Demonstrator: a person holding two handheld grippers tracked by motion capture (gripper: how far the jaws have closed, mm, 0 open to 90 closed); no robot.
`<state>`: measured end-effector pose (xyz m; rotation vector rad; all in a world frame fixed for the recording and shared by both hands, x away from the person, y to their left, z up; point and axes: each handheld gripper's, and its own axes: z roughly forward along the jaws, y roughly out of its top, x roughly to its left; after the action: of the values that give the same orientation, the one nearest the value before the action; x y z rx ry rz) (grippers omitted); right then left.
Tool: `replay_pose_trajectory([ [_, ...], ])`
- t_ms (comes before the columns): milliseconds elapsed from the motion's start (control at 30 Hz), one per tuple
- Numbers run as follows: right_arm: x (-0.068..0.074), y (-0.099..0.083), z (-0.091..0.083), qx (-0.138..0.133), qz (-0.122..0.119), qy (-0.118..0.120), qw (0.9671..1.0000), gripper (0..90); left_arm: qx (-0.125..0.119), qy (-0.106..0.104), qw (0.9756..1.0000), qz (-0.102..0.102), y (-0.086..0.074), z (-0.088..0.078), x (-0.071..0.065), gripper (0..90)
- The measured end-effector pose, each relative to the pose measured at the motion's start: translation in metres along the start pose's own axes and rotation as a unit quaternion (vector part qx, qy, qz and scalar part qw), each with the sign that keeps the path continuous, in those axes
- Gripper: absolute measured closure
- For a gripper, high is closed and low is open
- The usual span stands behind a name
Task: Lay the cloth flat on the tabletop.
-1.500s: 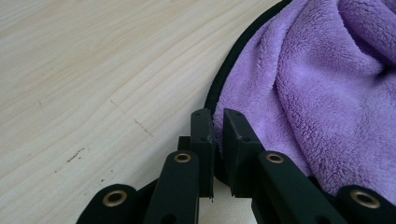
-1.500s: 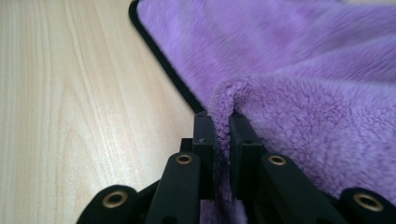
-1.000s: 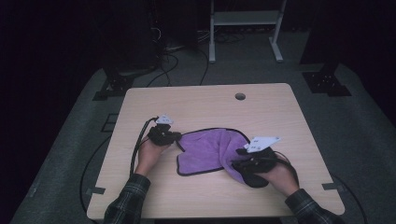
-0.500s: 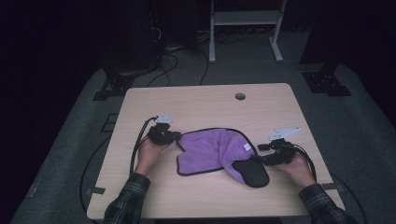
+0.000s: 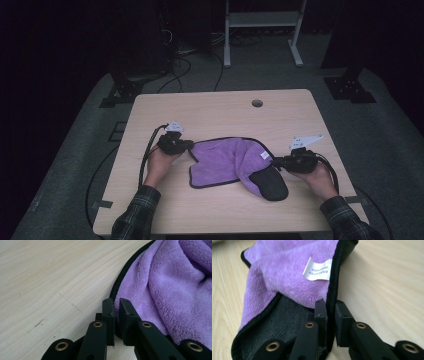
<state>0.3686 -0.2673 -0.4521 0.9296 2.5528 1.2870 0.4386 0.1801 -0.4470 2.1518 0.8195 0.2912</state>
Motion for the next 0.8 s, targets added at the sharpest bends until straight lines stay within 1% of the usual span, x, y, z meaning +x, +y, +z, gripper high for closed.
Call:
replay_pose_trajectory([
  [67, -0.002, 0.003, -0.007, -0.014, -0.002, -0.013, 0.9998, 82.6, -0.006, 0.005, 1.0, 0.005, 0.002, -0.003, 0.0, 83.4],
  [100, -0.003, 0.005, -0.01, -0.017, -0.001, -0.016, 0.9997, 82.6, -0.013, 0.005, 0.9999, 0.005, 0.004, -0.005, 0.0, 83.4],
  [133, -0.004, 0.008, -0.014, -0.02, -0.004, -0.026, 0.9995, 82.7, -0.024, 0.006, 0.9997, 0.003, 0.006, -0.008, 0.0, 83.4],
  [167, -0.008, 0.014, -0.025, -0.04, -0.003, -0.042, 0.9983, 83.0, -0.033, 0.007, 0.9994, 0.001, 0.007, -0.012, 0.0, 83.5],
  [200, -0.008, 0.014, -0.025, -0.04, -0.003, -0.042, 0.9983, 83.0, -0.039, 0.006, 0.9992, -0.001, 0.009, -0.015, 0.0, 83.5],
  [233, -0.01, 0.017, -0.031, -0.047, -0.002, -0.047, 0.9978, 83.0, -0.045, 0.008, 0.999, 0.0, 0.011, -0.018, 0.0, 83.6],
  [300, -0.012, 0.022, -0.04, -0.055, -0.006, -0.066, 0.9963, 83.4, -0.056, 0.014, 0.9983, 0.002, 0.016, -0.025, 0.0, 83.7],
  [367, -0.014, 0.027, -0.047, -0.064, -0.006, -0.074, 0.9952, 83.4, -0.067, 0.019, 0.9976, 0.004, 0.021, -0.033, 0.001, 83.7],
  [500, -0.015, 0.035, -0.059, -0.078, -0.01, -0.091, 0.9927, 83.6, -0.092, 0.031, 0.9953, 0.006, 0.028, -0.053, 0.003, 83.8],
  [567, -0.016, 0.04, -0.065, -0.09, -0.013, -0.101, 0.9907, 83.8, -0.105, 0.039, 0.9937, 0.005, 0.032, -0.064, 0.006, 83.8],
  [600, -0.018, 0.046, -0.072, -0.101, -0.012, -0.108, 0.989, 83.8, -0.11, 0.043, 0.9931, 0.006, 0.035, -0.069, 0.008, 84.0],
  [700, -0.018, 0.057, -0.082, -0.118, -0.015, -0.118, 0.9859, 83.9, -0.131, 0.051, 0.9901, 0.004, 0.044, -0.087, 0.011, 84.3],
  [733, -0.018, 0.061, -0.085, -0.123, -0.018, -0.123, 0.9846, 83.9, -0.136, 0.052, 0.9892, 0.008, 0.048, -0.092, 0.012, 84.3],
  [767, -0.018, 0.061, -0.085, -0.123, -0.018, -0.123, 0.9846, 83.9, -0.143, 0.055, 0.9881, 0.011, 0.052, -0.097, 0.012, 84.3],
  [800, -0.017, 0.065, -0.088, -0.128, -0.02, -0.126, 0.9836, 83.9, -0.147, 0.058, 0.9873, 0.015, 0.056, -0.102, 0.011, 84.3],
])
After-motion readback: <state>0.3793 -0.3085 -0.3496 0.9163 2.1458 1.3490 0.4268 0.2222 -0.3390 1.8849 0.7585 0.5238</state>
